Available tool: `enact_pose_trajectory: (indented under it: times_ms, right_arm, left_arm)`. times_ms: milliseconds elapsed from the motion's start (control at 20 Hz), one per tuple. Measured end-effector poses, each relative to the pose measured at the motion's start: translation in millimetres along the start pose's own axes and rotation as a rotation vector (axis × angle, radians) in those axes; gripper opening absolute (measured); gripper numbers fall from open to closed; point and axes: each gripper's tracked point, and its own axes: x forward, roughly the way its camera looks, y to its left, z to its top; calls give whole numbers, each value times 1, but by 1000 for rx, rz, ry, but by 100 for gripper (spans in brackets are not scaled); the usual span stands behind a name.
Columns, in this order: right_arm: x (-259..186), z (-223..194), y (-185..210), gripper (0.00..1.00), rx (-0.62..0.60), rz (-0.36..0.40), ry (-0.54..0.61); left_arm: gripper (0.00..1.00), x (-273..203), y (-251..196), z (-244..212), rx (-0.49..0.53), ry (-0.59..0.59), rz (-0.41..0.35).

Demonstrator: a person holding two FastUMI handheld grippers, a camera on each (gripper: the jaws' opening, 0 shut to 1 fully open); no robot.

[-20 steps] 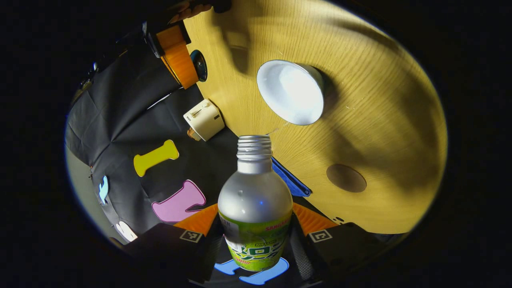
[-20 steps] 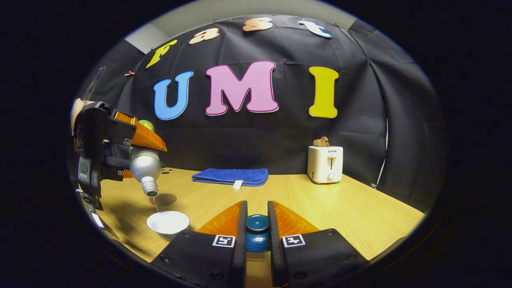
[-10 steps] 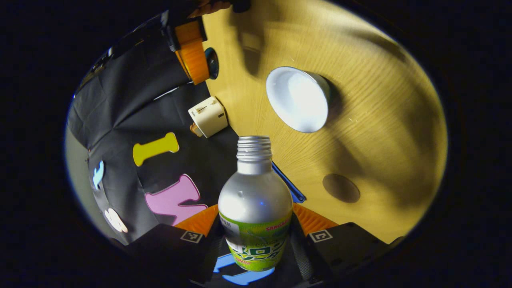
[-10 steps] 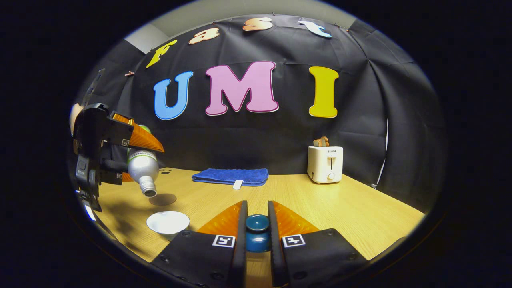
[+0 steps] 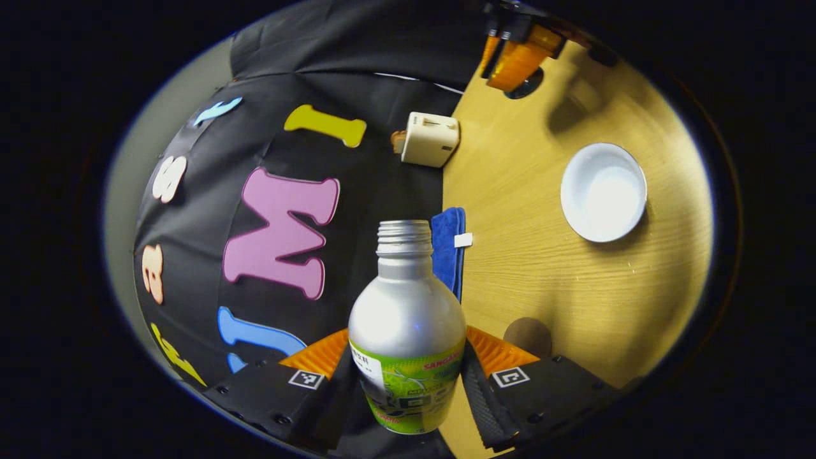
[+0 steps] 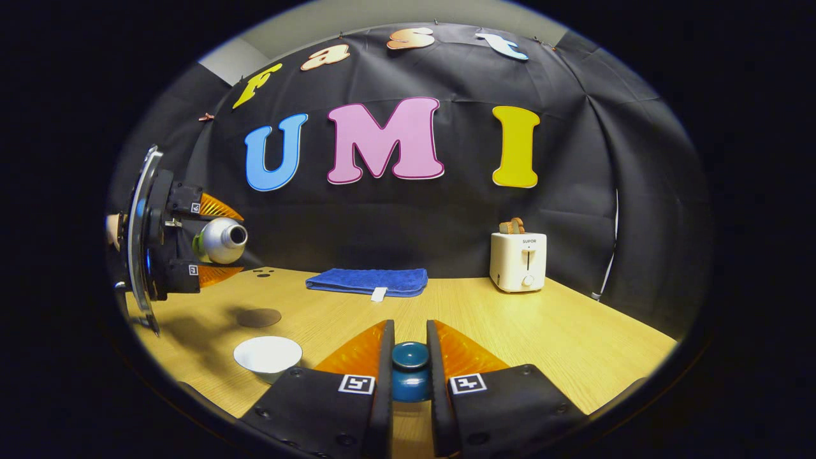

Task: Open the teacup lid with one hand, grasp the water bottle and pour water into the teacup with the other hand; after pouring, place the water bottle on the coaster and then close the teacup lid.

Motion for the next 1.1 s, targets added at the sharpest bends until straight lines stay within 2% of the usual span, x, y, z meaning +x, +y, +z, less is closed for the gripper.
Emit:
enact_pose_trajectory:
  times_ms: [450,550,650,800,1000,1100]
  right_arm:
    - [0,0,-1,28,0,-25,-1]
    - [0,0,-1,28,0,-25,0]
    - [0,1,-2,28,0,-26,0]
    - [0,2,-4,28,2,-39,-1]
    - [0,1,-4,28,2,-42,-1]
    - [0,1,-4,28,2,-42,-1]
  left_arm:
    - [79,11,23,-26,-855,-44,137]
    - [79,18,27,-30,-1016,-48,177]
    - [79,28,27,-34,-1126,-44,226]
    - [79,32,22,-24,-1268,-105,213]
    - [79,36,-2,-35,-1311,-34,184]
    - [79,41,-3,-31,-1346,-57,183]
